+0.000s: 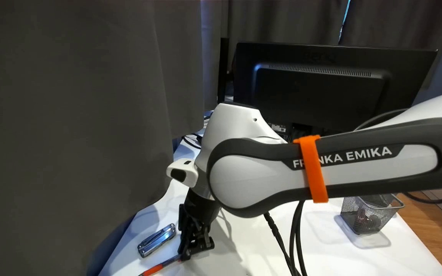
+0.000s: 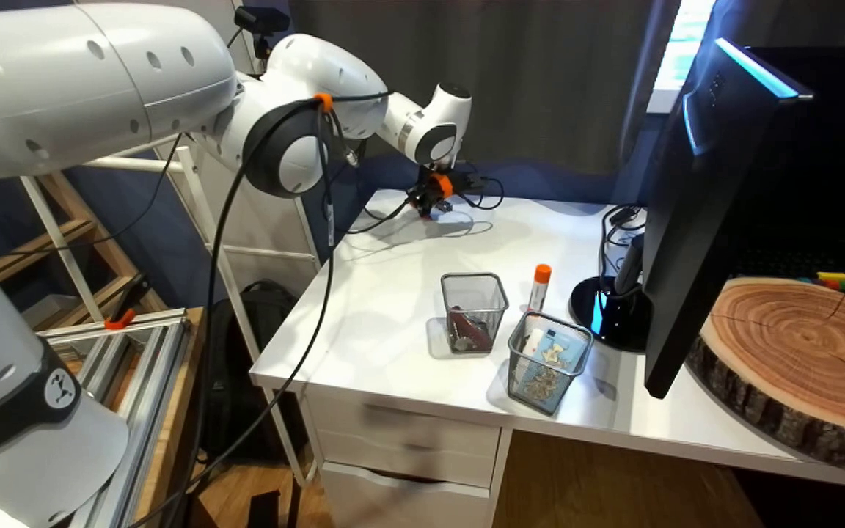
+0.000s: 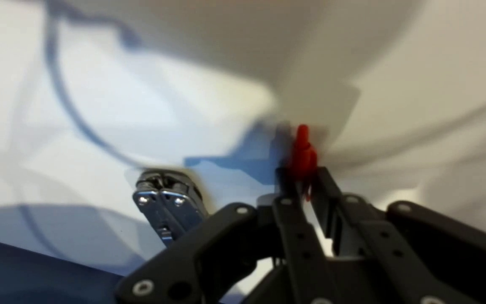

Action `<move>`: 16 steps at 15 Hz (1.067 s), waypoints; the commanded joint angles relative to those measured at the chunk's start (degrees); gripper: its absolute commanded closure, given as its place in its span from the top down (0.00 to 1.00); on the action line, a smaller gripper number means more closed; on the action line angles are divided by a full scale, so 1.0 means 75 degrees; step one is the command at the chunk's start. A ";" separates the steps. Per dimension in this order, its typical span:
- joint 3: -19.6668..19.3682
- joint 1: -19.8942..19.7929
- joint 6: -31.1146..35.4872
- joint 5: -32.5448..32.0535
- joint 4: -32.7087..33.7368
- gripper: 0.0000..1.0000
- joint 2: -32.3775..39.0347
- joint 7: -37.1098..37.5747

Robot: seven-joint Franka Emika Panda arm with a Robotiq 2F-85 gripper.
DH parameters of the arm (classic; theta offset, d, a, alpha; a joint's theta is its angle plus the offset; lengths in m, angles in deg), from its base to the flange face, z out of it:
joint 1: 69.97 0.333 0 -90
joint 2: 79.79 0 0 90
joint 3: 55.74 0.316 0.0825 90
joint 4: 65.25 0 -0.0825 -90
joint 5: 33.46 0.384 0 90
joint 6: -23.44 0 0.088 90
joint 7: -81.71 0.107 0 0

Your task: Put the pen in the basket on the left

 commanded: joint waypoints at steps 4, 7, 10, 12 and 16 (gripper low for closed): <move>-0.0632 -0.0351 -0.1790 -0.0136 -0.0982 0.04 -0.1297 0.1792; -0.1098 -0.0309 -0.2472 -0.0259 -0.1281 0.04 -0.1960 0.2823; -0.1081 -0.0335 -0.2533 -0.0157 -0.0731 0.16 -0.1666 0.2736; -0.1160 -0.0333 -0.2664 -0.0183 -0.0927 0.16 -0.1943 0.2929; -0.1592 -0.0352 -0.3295 -0.0556 -0.1446 0.04 -0.2383 0.3175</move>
